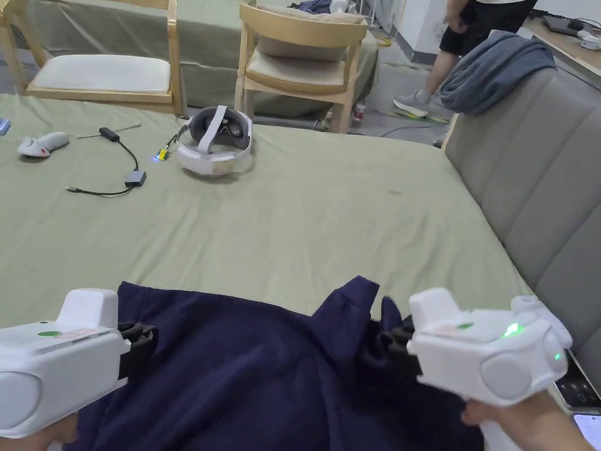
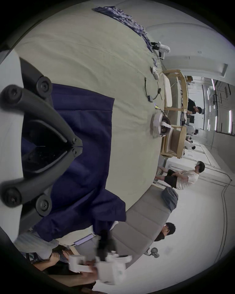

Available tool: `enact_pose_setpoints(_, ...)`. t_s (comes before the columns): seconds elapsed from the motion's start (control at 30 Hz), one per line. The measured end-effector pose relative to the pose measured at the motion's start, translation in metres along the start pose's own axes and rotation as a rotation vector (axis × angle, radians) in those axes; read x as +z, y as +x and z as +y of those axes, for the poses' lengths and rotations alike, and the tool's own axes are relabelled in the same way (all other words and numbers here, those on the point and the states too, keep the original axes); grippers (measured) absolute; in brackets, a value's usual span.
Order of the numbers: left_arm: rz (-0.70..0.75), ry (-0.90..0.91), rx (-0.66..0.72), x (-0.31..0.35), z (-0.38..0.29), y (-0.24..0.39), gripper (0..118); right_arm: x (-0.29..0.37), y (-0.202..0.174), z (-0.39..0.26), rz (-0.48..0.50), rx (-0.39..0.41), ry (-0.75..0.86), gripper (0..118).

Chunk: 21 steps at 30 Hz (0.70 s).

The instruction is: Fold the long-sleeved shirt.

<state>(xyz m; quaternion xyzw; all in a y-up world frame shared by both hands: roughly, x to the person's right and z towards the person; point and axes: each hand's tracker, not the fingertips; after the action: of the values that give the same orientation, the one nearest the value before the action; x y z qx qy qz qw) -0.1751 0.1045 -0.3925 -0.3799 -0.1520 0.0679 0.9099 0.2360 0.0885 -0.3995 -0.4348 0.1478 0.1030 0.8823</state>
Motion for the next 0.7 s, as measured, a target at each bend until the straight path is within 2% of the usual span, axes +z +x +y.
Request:
enact_pose_setpoints(0.07, -0.009, -0.005, 0.002, 0.002, -0.004, 0.003, 3, -0.020, -0.014, -0.027, 0.019, -0.005, -0.093, 5)
enact_pose_setpoints(0.13, -0.018, -0.003, 0.003, 0.006, -0.007, 0.006, 3, -0.046, -0.029, -0.049, 0.080, 0.027, -0.200, 5)
enact_pose_setpoints(0.2, -0.022, -0.007, 0.003, 0.009, -0.010, 0.009, 3, -0.069, -0.038, -0.069, 0.099, 0.036, -0.274, 5)
enact_pose_setpoints(0.27, -0.020, -0.010, -0.005, 0.012, -0.011, 0.010, 3, -0.067, -0.042, -0.072, 0.068, 0.020, -0.181, 5)
enact_pose_setpoints(0.37, -0.018, -0.011, -0.011, 0.014, -0.013, 0.011, 3, -0.059, -0.039, -0.066, 0.078, 0.004, -0.215, 6)
enact_pose_setpoints(0.4, -0.018, -0.011, -0.010, 0.014, -0.014, 0.012, 3, -0.061, -0.038, -0.067, 0.080, 0.010, -0.213, 11)
enact_pose_setpoints(0.43, -0.019, -0.010, -0.005, 0.013, -0.014, 0.012, 3, -0.059, -0.037, -0.068, 0.075, 0.006, -0.198, 26)
enact_pose_setpoints(0.47, -0.021, -0.010, 0.000, 0.013, -0.015, 0.012, 3, -0.054, -0.037, -0.069, 0.110, -0.021, -0.167, 50)
enact_pose_setpoints(0.5, -0.021, -0.010, 0.003, 0.014, -0.016, 0.012, 3, -0.044, -0.040, -0.067, 0.125, -0.032, -0.141, 80)
enact_pose_setpoints(0.53, -0.021, -0.008, 0.004, 0.015, -0.017, 0.012, 3, -0.029, -0.043, -0.064, 0.086, -0.047, -0.113, 110)
enact_pose_setpoints(0.57, -0.023, -0.009, 0.004, 0.016, -0.017, 0.012, 3, -0.012, -0.044, -0.059, 0.043, -0.052, -0.073, 117)
enact_pose_setpoints(0.6, -0.026, -0.012, 0.002, 0.016, -0.017, 0.012, 3, 0.002, -0.042, -0.056, 0.033, -0.050, -0.025, 116)
enact_pose_setpoints(0.63, -0.027, -0.016, 0.000, 0.017, -0.018, 0.011, 3, 0.017, -0.037, -0.051, 0.043, -0.060, 0.039, 107)
enact_pose_setpoints(0.67, -0.026, -0.019, -0.002, 0.016, -0.017, 0.011, 3, 0.020, -0.025, -0.047, 0.022, -0.093, 0.060, 83)
enact_pose_setpoints(0.7, -0.023, -0.021, -0.004, 0.016, -0.017, 0.010, 3, 0.029, -0.015, -0.039, -0.009, -0.127, 0.063, 36)
